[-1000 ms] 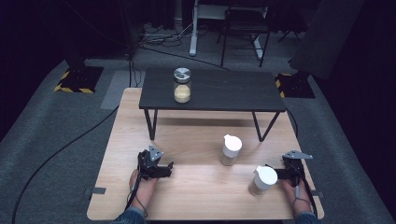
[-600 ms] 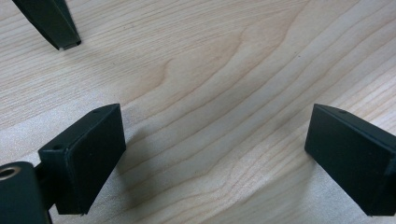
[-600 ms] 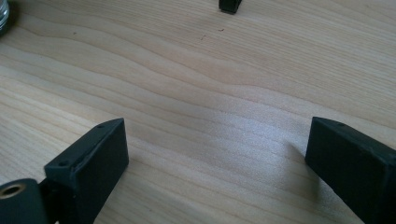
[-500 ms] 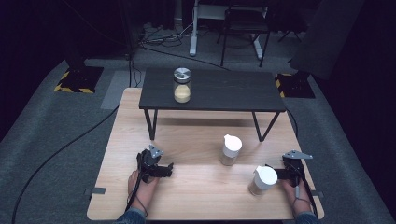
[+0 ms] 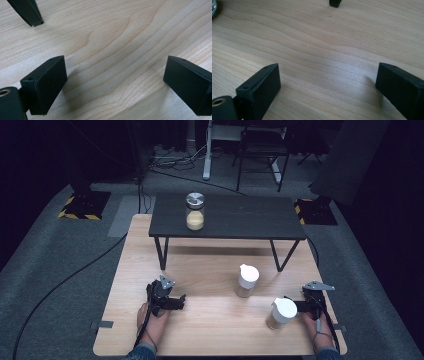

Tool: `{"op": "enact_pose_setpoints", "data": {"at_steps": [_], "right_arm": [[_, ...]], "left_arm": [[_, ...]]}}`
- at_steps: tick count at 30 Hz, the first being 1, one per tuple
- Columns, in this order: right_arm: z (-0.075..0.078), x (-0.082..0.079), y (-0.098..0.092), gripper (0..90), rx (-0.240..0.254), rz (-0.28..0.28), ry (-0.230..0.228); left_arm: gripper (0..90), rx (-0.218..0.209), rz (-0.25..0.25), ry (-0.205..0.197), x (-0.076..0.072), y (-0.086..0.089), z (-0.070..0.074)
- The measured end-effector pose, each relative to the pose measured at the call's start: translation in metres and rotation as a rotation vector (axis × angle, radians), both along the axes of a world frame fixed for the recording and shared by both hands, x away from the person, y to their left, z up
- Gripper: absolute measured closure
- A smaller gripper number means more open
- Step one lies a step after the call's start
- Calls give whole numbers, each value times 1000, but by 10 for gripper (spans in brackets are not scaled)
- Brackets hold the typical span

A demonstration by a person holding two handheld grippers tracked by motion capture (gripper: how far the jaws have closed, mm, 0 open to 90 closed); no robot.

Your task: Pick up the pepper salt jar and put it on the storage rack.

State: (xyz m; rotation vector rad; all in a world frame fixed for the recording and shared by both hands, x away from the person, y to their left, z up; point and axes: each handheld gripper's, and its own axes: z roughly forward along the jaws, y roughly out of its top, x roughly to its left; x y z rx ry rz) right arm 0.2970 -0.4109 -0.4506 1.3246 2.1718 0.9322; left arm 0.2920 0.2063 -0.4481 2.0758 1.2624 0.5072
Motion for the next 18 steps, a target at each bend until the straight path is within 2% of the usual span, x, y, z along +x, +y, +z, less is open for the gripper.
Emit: {"op": "enact_pose_setpoints", "data": {"at_steps": [18], "right_arm": [[1,1,0,61,2,3,4]], "left_arm": [[47,0,2,1,0,0,0]]}}
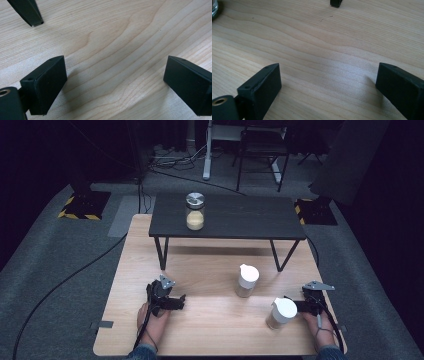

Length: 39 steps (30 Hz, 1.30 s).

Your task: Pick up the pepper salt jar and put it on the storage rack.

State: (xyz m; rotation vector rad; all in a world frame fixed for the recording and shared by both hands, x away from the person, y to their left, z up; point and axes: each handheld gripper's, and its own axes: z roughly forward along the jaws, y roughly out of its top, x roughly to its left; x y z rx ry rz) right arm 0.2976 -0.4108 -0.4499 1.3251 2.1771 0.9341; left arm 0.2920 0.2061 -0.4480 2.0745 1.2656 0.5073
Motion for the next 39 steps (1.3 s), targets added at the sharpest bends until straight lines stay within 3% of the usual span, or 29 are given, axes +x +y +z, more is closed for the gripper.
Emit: {"op": "enact_pose_setpoints", "data": {"at_steps": [3,29,35,39], "right_arm": [[3,0,0,58,2,8,4],[41,-52,3,50,104,8,-299],[47,-58,5,50,120,22,-331],[51,-60,7,50,132,13,-327]], "left_arm": [[47,0,0,-1,0,0,0],[42,1,3,2,0,0,0],[41,2,4,2,0,0,0],[40,2,4,2,0,0,0]]}}
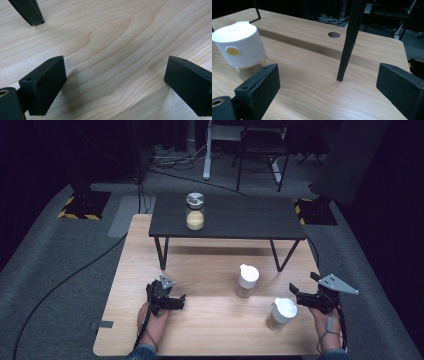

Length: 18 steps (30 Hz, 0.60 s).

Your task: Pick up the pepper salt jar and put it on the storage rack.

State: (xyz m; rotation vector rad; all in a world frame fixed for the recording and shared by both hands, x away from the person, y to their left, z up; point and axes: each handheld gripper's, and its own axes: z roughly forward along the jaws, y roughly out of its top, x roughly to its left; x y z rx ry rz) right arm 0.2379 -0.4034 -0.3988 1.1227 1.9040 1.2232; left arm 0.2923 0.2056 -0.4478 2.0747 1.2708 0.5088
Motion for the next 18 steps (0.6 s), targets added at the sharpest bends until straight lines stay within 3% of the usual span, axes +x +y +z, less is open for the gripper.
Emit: {"op": "enact_pose_setpoints", "data": {"at_steps": [7,10,18], "right_arm": [[10,-9,6,50,35,-1,-32],[16,-15,18,50,16,4,-57],[31,-16,39,50,37,17,-62]], "left_arm": [[40,0,0,0,0,0,0],[39,0,1,0,0,0,0],[39,0,1,0,0,0,0]]}}
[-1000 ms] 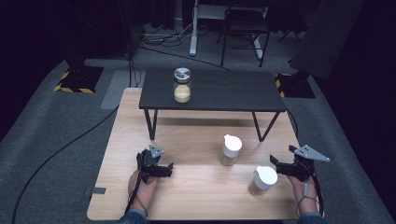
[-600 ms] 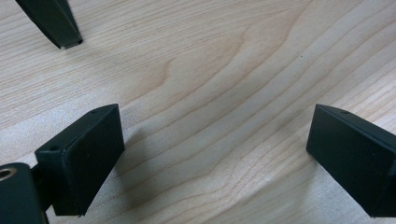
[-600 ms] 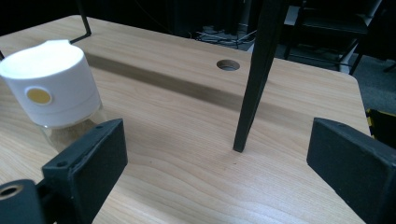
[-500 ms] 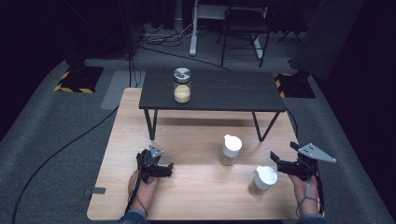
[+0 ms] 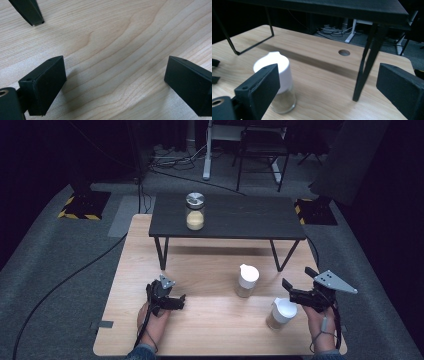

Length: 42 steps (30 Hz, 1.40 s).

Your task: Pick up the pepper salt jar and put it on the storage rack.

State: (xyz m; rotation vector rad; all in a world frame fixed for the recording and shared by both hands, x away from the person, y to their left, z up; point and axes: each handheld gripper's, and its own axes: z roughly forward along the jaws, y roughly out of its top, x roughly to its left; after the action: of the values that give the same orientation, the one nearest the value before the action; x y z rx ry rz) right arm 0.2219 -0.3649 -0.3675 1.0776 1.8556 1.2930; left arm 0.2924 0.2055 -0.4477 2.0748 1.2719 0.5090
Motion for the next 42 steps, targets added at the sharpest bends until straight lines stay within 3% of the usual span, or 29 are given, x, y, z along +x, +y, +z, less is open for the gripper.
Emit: {"op": "enact_pose_setpoints", "data": {"at_steps": [9,19,29,42], "right_arm": [[5,6,27,47,20,23,-5],[9,12,59,46,10,52,2],[7,16,86,45,15,49,-2],[-4,22,110,50,55,39,26]], "left_arm": [[39,0,0,0,0,0,0],[39,-1,0,0,0,0,0],[38,-1,0,-1,0,0,0],[39,0,0,0,0,0,0]]}}
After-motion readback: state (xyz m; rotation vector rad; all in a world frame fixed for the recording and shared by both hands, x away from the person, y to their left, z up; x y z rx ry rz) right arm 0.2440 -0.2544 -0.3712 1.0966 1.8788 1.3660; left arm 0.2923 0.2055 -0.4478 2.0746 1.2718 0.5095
